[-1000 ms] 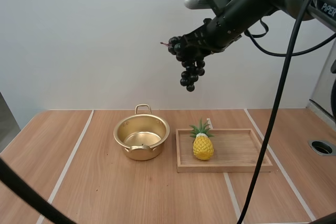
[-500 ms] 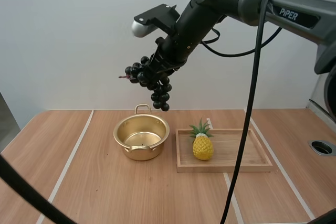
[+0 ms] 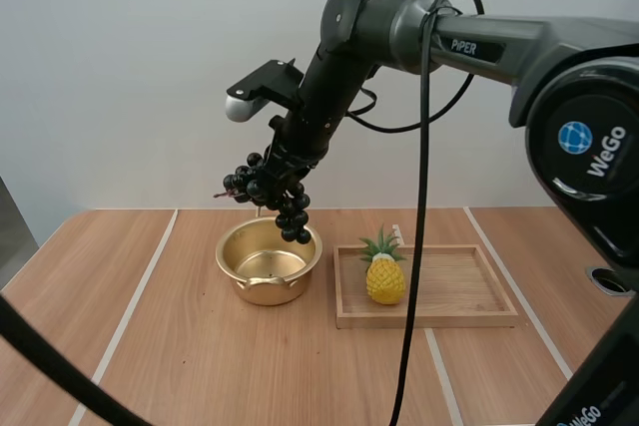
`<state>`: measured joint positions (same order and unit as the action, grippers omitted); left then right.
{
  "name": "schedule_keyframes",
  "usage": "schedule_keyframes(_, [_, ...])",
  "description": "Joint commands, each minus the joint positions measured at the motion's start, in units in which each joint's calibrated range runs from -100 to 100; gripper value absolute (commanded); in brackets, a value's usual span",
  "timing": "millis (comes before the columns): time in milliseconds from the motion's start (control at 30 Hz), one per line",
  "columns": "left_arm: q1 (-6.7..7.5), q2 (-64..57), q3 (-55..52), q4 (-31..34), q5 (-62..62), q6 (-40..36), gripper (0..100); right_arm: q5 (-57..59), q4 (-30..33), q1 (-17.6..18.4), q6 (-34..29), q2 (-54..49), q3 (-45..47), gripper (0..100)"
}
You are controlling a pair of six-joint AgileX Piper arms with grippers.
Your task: Open the pot, put the grape inside, and close it
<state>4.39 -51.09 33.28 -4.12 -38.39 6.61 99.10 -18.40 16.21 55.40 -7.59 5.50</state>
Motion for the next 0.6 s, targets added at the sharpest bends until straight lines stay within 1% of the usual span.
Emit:
schedule_keyframes(0, [-0.01, 0.2, 0.2, 0.5, -0.2, -0.2, 0, -2.3, -0.5, 0.0, 0.5, 1.0, -0.3, 0])
schedule_keyframes(300, [-0.01, 0.2, 0.2, 0.5, -1.8, -0.2, 0, -6.7, -3.7, 0.1, 0.5, 4.6, -0.1, 0])
schedule_keyframes(367, [-0.01, 0.2, 0.2, 0.5, -1.8, -0.2, 0, -9.9, -4.4, 0.2, 0.5, 4.7, 0.4, 0])
schedule_keyframes(467, [-0.01, 0.2, 0.2, 0.5, -1.8, -0.2, 0, -12.9, -4.3, 0.6, 0.5, 5.8, 1.0, 0])
schedule_keyframes(567, [-0.01, 0.2, 0.2, 0.5, -2.5, -0.2, 0, -13.3, -4.2, 1.2, 0.5, 7.4, 1.1, 0])
